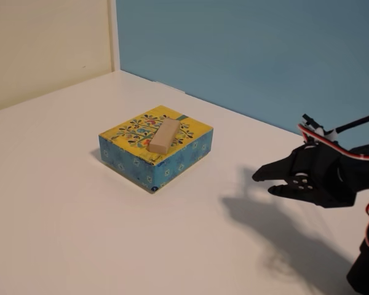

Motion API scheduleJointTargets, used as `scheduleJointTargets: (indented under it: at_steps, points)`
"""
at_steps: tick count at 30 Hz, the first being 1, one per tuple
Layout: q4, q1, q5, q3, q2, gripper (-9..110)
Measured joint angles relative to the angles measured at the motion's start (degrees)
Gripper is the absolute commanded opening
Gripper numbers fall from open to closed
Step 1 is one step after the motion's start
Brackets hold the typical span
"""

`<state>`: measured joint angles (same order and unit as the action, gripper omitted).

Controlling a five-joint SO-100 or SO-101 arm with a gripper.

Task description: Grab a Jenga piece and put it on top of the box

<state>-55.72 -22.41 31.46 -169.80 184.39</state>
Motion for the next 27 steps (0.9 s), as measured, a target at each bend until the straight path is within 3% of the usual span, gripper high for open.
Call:
scheduleJointTargets:
  at_steps: [27]
  points:
    - [0.0, -0.5, -1.1, 0.0, 0.0, 11]
